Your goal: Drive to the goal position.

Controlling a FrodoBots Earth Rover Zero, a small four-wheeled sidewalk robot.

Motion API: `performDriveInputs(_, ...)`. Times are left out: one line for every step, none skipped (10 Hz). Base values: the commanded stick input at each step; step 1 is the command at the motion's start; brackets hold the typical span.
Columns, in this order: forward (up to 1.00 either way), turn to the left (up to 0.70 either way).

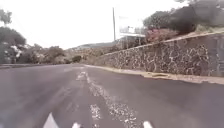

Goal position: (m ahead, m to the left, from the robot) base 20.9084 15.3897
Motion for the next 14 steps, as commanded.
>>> performDriveInputs(0.7,0.0)
performDriveInputs(0.7,0.0)
performDriveInputs(0.7,0.0)
performDriveInputs(0.7,0.0)
performDriveInputs(0.7,0.0)
performDriveInputs(0.7,0.0)
performDriveInputs(0.7,0.0)
performDriveInputs(0.7,0.0)
performDriveInputs(0.7,0.0)
performDriveInputs(0.7,0.0)
performDriveInputs(0.7,0.0)
performDriveInputs(0.7,0.0)
performDriveInputs(0.7,0.0)
performDriveInputs(0.7,0.0)
